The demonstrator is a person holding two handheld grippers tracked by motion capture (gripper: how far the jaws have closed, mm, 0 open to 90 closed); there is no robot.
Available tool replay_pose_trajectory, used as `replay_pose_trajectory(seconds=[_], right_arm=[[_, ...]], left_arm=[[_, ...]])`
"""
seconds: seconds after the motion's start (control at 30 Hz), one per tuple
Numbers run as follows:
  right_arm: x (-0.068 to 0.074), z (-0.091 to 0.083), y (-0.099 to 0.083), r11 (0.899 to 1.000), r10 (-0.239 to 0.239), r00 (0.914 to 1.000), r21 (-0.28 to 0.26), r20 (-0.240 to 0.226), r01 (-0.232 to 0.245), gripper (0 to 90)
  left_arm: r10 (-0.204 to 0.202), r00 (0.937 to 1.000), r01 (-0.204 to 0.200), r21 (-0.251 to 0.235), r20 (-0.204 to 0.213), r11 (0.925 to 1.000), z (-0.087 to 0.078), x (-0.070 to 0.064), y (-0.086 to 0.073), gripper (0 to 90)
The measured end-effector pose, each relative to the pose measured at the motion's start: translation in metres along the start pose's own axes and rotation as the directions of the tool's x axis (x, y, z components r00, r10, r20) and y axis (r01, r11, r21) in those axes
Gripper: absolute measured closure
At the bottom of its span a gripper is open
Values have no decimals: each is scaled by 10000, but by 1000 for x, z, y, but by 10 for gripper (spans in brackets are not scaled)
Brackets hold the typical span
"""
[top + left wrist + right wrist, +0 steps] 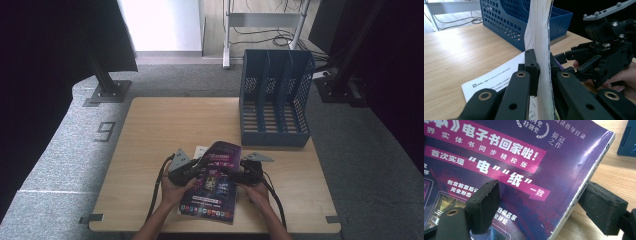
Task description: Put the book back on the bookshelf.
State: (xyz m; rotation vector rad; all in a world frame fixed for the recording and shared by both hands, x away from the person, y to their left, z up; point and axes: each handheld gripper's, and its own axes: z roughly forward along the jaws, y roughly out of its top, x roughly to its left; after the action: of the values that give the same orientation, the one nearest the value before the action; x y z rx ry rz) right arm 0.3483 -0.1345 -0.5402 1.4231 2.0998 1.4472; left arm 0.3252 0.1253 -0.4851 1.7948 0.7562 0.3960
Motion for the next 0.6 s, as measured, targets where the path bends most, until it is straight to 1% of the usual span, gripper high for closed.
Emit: replay_pose_trajectory(seconds=[0.1,0.17,0.23,0.33,0.47,0.6], right_arm=[[0,-1,0,10000,67,10000,-14,53,-67,198],[0,-2,0,10000,24,9998,-3,177,-23,219],[0,-2,0,10000,26,9998,-4,195,-26,221],[-1,-3,1,10000,64,9997,-15,250,-64,242],[0,-6,2,9998,77,9997,-170,217,-74,271],[2,-9,4,9996,-1,9998,-285,186,6,287]], left_arm=[[-129,9999,129,-2,-2,9999,1,2,-2,851],[-194,9998,194,42,-41,9998,2,4,-3,850],[-253,9997,253,70,-42,9997,3,5,-5,850],[-259,9995,262,178,-157,9995,6,6,-7,848],[-190,9994,199,326,-284,9993,10,6,-9,844],[-268,9989,286,486,-376,9984,14,9,-14,843]])
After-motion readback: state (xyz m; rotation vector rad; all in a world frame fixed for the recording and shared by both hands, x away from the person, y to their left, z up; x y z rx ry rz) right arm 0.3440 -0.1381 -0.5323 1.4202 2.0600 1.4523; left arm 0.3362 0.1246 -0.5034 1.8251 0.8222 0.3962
